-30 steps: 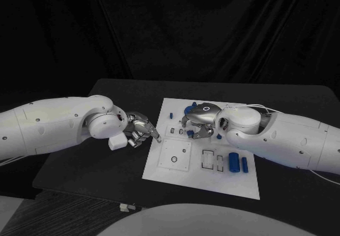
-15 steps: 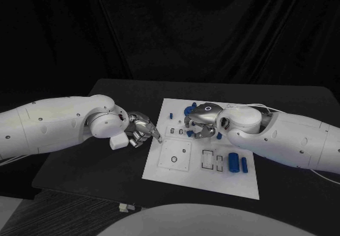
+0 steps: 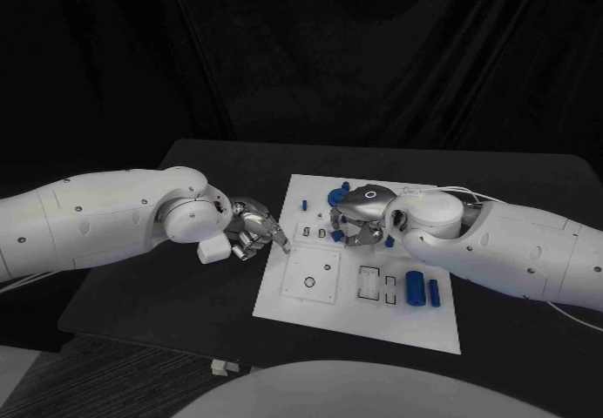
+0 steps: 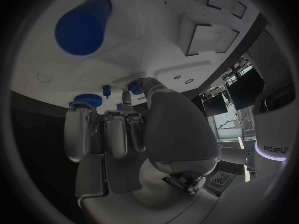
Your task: Assemble the parts on the task board
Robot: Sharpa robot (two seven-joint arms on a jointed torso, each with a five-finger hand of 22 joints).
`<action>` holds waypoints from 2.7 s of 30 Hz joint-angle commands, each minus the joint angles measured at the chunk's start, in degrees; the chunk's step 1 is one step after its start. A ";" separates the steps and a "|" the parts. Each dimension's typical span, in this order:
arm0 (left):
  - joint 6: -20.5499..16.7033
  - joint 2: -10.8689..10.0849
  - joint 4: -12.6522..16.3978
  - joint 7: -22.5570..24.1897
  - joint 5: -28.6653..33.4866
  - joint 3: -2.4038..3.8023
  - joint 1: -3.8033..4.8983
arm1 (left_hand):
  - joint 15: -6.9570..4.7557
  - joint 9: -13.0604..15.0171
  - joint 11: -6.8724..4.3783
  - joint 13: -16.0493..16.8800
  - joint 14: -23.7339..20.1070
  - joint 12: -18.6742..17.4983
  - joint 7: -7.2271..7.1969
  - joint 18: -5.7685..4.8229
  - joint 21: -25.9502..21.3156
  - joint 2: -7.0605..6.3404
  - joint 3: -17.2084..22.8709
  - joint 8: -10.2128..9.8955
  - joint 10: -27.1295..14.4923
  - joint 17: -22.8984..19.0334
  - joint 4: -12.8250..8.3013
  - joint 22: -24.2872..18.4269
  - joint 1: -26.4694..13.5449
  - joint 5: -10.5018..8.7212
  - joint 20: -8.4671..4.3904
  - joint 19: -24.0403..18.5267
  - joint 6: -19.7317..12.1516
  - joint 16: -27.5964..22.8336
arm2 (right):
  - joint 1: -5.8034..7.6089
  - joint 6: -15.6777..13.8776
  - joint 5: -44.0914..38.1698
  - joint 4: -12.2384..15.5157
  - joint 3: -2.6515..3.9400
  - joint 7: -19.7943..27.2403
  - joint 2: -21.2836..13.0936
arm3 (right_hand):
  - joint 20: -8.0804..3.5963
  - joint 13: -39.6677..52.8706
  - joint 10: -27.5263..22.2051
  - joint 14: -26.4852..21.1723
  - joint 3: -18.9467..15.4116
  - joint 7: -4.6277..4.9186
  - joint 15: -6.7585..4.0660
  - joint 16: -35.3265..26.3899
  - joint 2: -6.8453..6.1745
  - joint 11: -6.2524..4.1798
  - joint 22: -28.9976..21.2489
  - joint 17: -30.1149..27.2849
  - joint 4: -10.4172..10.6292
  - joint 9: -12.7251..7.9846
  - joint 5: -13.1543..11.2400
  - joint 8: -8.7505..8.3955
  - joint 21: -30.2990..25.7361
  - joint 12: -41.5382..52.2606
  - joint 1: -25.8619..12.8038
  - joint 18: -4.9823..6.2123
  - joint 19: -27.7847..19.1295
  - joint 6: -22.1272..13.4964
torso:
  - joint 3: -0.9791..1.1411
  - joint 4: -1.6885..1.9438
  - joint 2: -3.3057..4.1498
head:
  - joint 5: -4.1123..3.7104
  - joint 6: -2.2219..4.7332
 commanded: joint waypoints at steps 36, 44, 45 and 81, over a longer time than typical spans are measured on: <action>1.45 2.10 -2.04 2.06 0.54 0.03 0.08 | 0.43 -2.11 0.56 15.18 6.65 0.80 0.65 0.38 -2.80 0.12 1.63 0.13 6.19 15.15 0.46 1.20 -0.91 -4.58 0.09 -1.94 -2.48 0.58 | 0.35 -3.43 1.21 2.90 -0.03 -1.32 -1.82 | -0.54 15.19 5.67 5.81 4.43 -1.83 -0.48 1.42 0.02 -1.10 12.18 15.87 -2.04 5.34 3.30 6.75 -0.84 0.96 -0.94 0.05 0.01 8.38 | -0.13 -0.22 -0.24 | 0.39 -0.01; 2.48 3.08 -2.93 3.06 0.54 0.03 0.07 | 1.63 -3.47 1.81 15.13 6.65 0.77 1.93 0.91 -5.10 -0.30 0.85 -0.70 6.13 15.15 0.90 -0.28 -1.26 -10.55 1.22 -4.32 -6.03 0.58 | 2.32 -3.82 5.29 5.51 -0.03 -2.06 -2.66 | -0.55 15.19 5.67 5.81 4.55 -1.78 -0.46 1.42 0.10 -1.05 12.10 15.87 -2.03 5.41 2.97 6.67 -1.05 0.96 -1.05 0.10 -0.08 8.66 | -0.17 -0.22 -0.33 | 0.30 -0.01; 2.67 3.23 -3.08 3.26 0.54 0.03 0.07 | 1.71 -3.50 1.87 14.96 6.65 0.66 1.99 0.95 -5.19 -0.31 0.77 -0.66 5.88 15.15 0.96 -0.32 -1.28 -10.78 1.26 -4.41 -6.17 0.58 | 2.44 -3.93 5.44 5.85 -0.03 -2.08 -2.72 | -0.55 15.19 5.67 5.81 4.55 -1.78 -0.46 1.42 0.10 -1.05 12.10 15.87 -2.03 5.41 2.97 6.67 -1.05 0.96 -1.05 0.10 -0.08 8.66 | -0.18 -0.21 -0.33 | 0.33 -0.01; 4.76 5.93 -4.82 13.76 0.54 0.03 -0.09 | 3.28 -6.45 3.24 11.38 6.65 -1.49 3.10 1.78 -8.81 0.08 -7.08 1.44 0.13 15.15 6.51 -0.69 0.98 -16.33 2.99 -8.16 -9.61 0.58 | 2.96 -4.29 6.12 8.93 -0.03 -1.48 -1.08 | -0.55 15.19 5.67 5.81 4.83 -1.77 -0.45 1.42 0.21 -1.04 12.10 15.87 -2.24 5.50 2.44 6.49 -1.04 0.96 -0.90 0.09 -0.05 8.87 | -0.18 -0.10 -0.42 | 0.41 -0.01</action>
